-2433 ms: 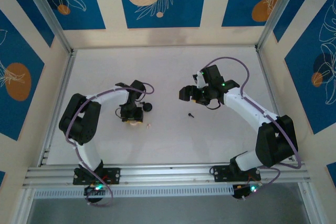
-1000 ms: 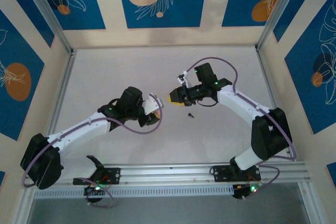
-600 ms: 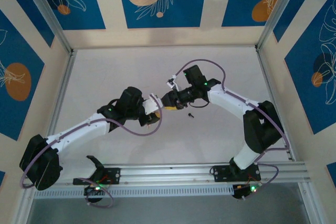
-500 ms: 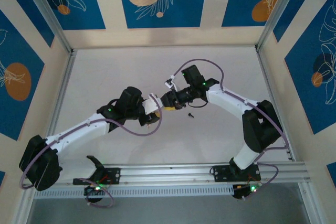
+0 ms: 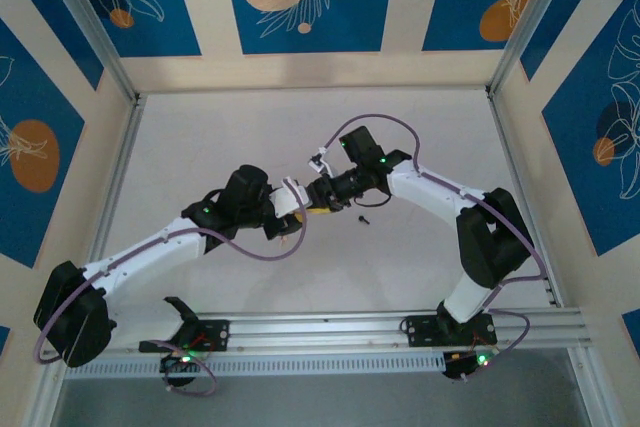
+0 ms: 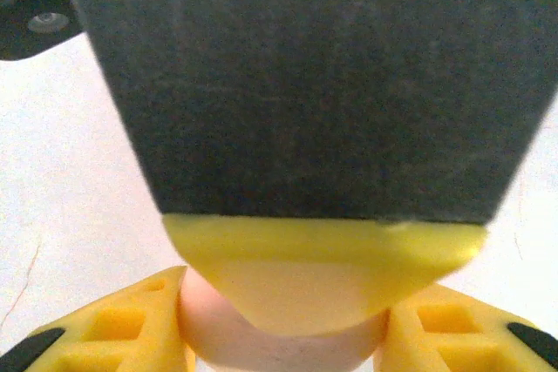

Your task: Insert the wireless bluetooth earbuds into the charging case

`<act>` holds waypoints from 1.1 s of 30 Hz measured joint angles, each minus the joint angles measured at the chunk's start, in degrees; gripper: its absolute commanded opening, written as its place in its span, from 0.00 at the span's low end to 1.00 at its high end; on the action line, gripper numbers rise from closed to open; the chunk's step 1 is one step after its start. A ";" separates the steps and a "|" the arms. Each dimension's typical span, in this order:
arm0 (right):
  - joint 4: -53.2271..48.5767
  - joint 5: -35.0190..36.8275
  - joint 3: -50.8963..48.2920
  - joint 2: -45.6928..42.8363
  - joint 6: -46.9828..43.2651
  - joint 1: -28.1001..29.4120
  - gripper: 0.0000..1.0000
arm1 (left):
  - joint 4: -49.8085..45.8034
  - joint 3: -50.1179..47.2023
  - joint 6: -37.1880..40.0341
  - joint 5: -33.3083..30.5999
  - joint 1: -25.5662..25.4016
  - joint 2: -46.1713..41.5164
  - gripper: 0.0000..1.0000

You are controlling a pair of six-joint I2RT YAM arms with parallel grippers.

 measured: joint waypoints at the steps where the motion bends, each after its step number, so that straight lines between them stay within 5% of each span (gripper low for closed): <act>1: -0.09 0.04 0.04 0.00 -0.07 0.07 0.29 | -0.02 0.00 0.00 -0.02 -0.02 0.00 0.37; 5: -0.76 0.07 0.37 0.07 -1.01 0.09 0.18 | -0.26 0.00 -0.15 -0.57 -0.15 0.00 0.40; 11: -2.67 1.16 0.92 -0.04 -4.11 0.09 0.14 | -0.52 0.17 -1.16 -1.38 -0.24 0.33 0.82; 13: -3.76 2.29 0.92 -0.94 -6.08 -0.22 0.14 | -0.83 0.61 -1.36 -1.55 -0.24 0.33 0.86; 23: -5.66 7.98 -4.81 -18.16 -26.77 -5.29 0.14 | -7.52 7.69 0.28 5.79 2.73 0.22 0.82; 27: -6.64 7.67 -7.17 -22.38 -41.42 -5.57 0.14 | -10.73 10.86 4.22 11.50 2.93 0.22 0.62; 33: -9.62 6.80 -8.94 -24.55 -60.15 -5.57 0.14 | -14.80 12.15 11.65 18.12 2.93 0.15 0.57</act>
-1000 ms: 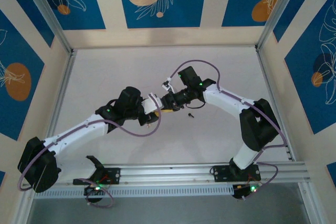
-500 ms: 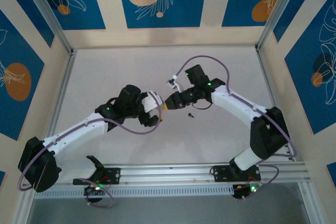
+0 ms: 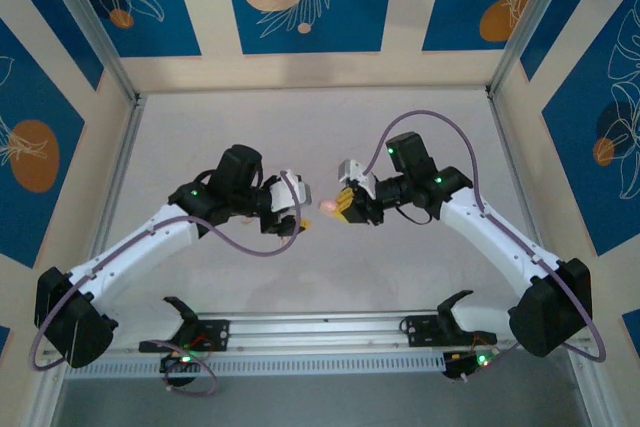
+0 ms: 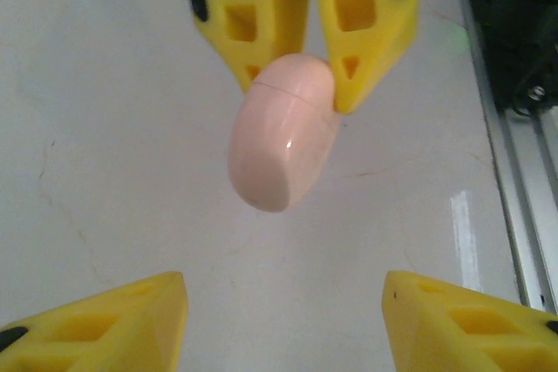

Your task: Insert the wireless bluetooth earbuds into the charging case

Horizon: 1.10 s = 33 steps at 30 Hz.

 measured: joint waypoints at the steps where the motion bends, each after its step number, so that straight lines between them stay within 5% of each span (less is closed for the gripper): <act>1: -0.70 -0.22 0.11 0.11 -1.90 0.02 0.14 | -0.55 0.11 0.90 0.59 0.00 -0.04 0.56; 13: -6.58 -1.29 5.46 6.12 -13.88 5.22 0.14 | -2.03 0.15 6.40 1.92 0.00 -0.85 0.57; 26: -6.58 -2.32 8.04 9.11 -15.08 6.78 0.14 | -5.05 1.05 8.87 3.17 -0.20 0.24 0.37; 33: -5.51 -3.19 8.15 9.11 -15.08 6.80 0.14 | -5.20 1.05 9.01 3.41 -0.28 0.42 0.36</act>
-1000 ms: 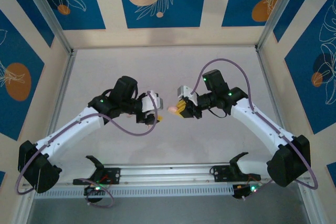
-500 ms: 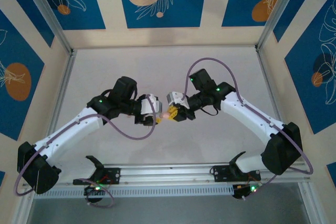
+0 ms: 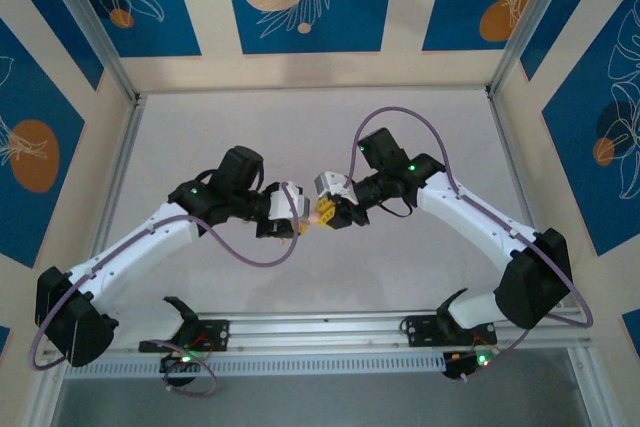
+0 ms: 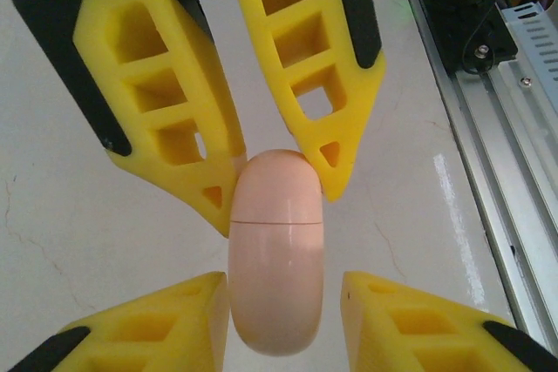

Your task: Insert the wireless bluetooth earbuds into the charging case

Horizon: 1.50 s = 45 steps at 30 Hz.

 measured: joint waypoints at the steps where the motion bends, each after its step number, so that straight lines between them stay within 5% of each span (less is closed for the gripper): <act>1: 0.15 -0.07 0.00 0.00 0.00 0.04 0.14 | 0.02 0.00 -0.04 0.17 0.00 0.00 0.35; 8: 0.44 -0.46 0.00 0.00 0.02 0.35 0.15 | 0.28 0.00 -0.66 1.05 0.02 0.04 0.19; 12: 1.57 -0.09 -0.24 -0.37 1.90 0.17 0.33 | 1.22 -0.17 -1.92 1.18 0.02 0.02 0.17; 17: 11.02 1.22 -9.25 -8.61 7.21 -1.90 0.44 | 10.71 -5.20 -7.85 2.12 0.02 -0.70 0.17; 23: 22.73 1.03 -20.04 -21.07 14.91 -4.20 0.47 | 25.00 -12.24 -17.73 4.13 0.00 -1.46 0.17; 28: 30.84 -0.85 -22.21 -21.42 20.48 -4.28 0.49 | 32.81 -13.70 -22.88 5.90 0.00 -1.49 0.17; 45: 38.03 -5.60 -21.75 -16.13 25.73 -5.31 0.48 | 35.76 -14.27 -24.92 9.57 -0.11 -2.34 0.17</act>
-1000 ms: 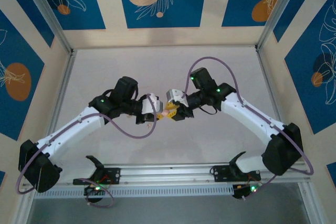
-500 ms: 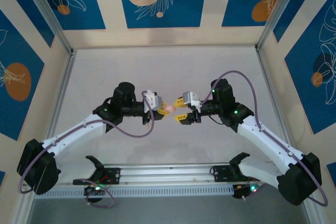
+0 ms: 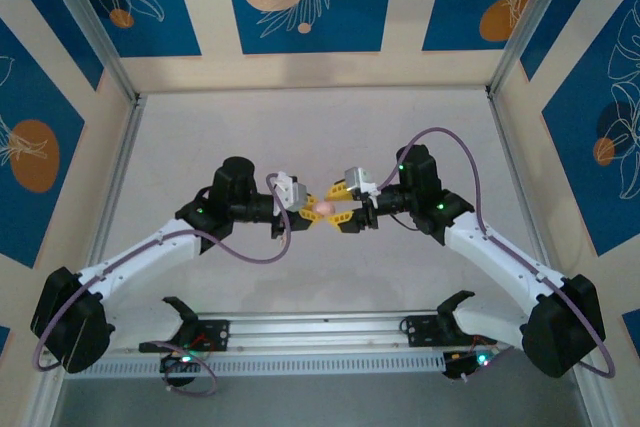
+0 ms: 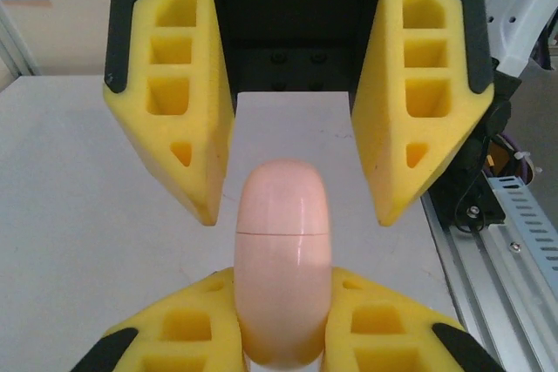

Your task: Insert the wireless bluetooth earbuds into the charging case

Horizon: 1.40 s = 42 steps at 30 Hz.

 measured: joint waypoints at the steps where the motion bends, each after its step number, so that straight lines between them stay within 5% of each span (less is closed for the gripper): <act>1: 0.00 -0.02 0.00 0.02 0.09 0.00 0.47 | 0.11 0.00 -0.02 0.15 0.00 -0.02 0.17; 7: -0.07 -1.11 0.09 0.26 0.61 -0.37 0.23 | 0.46 0.00 0.00 0.94 0.00 -0.02 0.18; 11: -1.60 -2.10 1.14 0.50 -0.44 -0.74 0.14 | 0.68 0.02 0.46 1.03 0.00 -0.04 0.35; 25: -26.27 3.58 13.51 4.17 -17.88 0.37 0.14 | -10.75 3.26 8.52 -0.79 -0.11 -0.11 0.45; 42: -28.85 3.50 14.27 6.49 -19.93 1.97 0.14 | -10.84 3.37 8.35 -0.92 -0.15 0.11 0.43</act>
